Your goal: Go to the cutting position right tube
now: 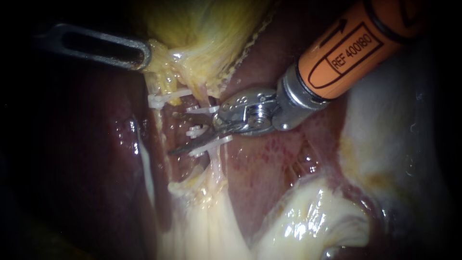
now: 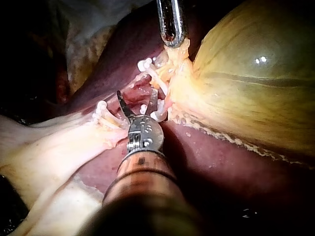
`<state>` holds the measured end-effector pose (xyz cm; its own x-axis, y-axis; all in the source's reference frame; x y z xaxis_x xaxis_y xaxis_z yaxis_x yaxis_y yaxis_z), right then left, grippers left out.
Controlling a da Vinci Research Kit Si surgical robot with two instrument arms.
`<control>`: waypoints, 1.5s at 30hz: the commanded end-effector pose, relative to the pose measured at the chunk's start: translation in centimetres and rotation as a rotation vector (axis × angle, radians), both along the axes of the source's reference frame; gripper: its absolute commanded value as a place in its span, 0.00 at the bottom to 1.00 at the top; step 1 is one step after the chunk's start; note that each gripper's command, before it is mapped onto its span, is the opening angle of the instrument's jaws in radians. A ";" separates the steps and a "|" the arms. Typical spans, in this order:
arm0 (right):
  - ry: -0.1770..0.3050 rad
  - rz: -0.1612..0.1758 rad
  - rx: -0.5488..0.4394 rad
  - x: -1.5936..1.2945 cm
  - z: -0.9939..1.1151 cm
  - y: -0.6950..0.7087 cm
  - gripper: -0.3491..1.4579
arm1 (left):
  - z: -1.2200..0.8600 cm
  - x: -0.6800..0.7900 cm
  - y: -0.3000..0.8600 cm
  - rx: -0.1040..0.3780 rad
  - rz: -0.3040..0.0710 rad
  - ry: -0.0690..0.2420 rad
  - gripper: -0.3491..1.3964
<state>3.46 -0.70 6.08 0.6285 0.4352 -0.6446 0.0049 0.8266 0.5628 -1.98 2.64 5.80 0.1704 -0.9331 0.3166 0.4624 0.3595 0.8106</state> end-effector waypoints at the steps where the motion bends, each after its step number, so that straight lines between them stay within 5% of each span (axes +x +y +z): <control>1: 0.000 -0.001 0.000 0.00 0.00 0.00 0.99 | 0.00 0.00 0.00 0.000 0.000 0.000 0.00; 16: 0.026 -0.040 0.031 -0.19 -0.53 -0.20 0.99 | 0.01 0.00 0.01 0.000 0.000 0.000 0.00; 24: 0.022 -0.038 0.079 -0.57 -0.77 -0.20 0.99 | 0.01 0.00 0.01 0.000 0.000 0.000 0.00; 45: -0.043 0.030 0.176 -0.88 -0.32 0.03 0.98 | 0.01 0.01 0.01 0.000 0.001 0.000 0.00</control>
